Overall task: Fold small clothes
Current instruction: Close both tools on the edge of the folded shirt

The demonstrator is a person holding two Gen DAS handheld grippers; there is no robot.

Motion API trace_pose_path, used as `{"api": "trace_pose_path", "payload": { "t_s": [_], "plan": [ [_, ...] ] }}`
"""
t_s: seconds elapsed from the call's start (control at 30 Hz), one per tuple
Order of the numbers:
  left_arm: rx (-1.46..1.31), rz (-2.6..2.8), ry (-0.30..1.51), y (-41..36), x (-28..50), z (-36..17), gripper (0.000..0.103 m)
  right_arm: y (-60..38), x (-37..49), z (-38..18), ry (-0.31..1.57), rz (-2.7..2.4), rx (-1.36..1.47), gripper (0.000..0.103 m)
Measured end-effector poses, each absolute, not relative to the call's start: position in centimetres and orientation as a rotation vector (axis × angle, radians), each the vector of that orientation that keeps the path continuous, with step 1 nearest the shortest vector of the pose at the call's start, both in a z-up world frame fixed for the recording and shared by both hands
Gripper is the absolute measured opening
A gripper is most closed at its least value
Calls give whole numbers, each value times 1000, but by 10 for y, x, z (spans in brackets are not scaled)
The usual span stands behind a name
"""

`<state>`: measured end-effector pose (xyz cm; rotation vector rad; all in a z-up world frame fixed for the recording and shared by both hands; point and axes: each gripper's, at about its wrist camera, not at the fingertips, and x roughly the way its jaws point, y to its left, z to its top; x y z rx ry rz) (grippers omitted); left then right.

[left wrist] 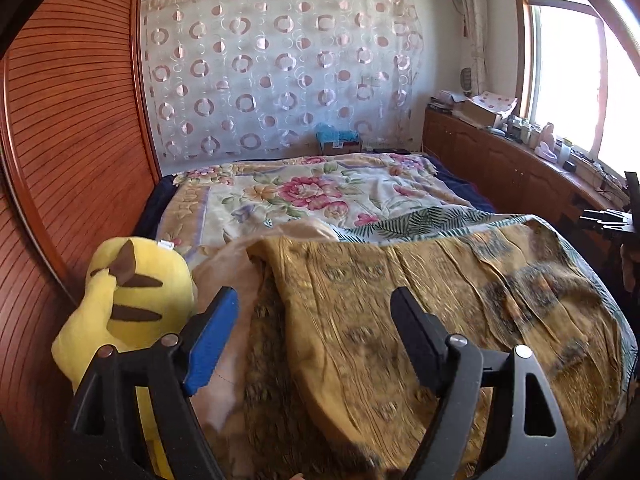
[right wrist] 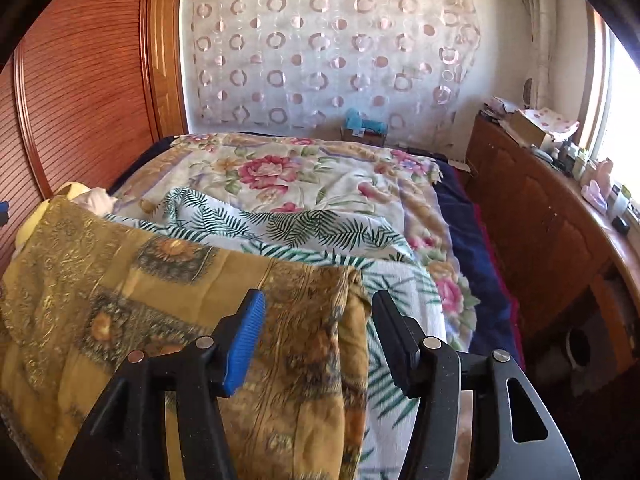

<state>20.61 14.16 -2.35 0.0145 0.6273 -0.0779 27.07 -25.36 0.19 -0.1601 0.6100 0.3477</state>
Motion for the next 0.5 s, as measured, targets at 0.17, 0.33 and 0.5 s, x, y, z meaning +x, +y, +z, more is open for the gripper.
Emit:
{"api": "trace_pose_path", "payload": {
  "t_s": [0.17, 0.33, 0.5],
  "plan": [
    [0, -77, 634, 132, 175, -37, 79, -266, 227, -16, 650, 385, -138, 58],
    [-34, -107, 662, 124, 149, -57, 79, -280, 193, -37, 707, 381, -143, 58],
    [-38, -125, 686, 113, 132, -69, 79, -295, 182, -57, 755, 329, -143, 53]
  ]
}}
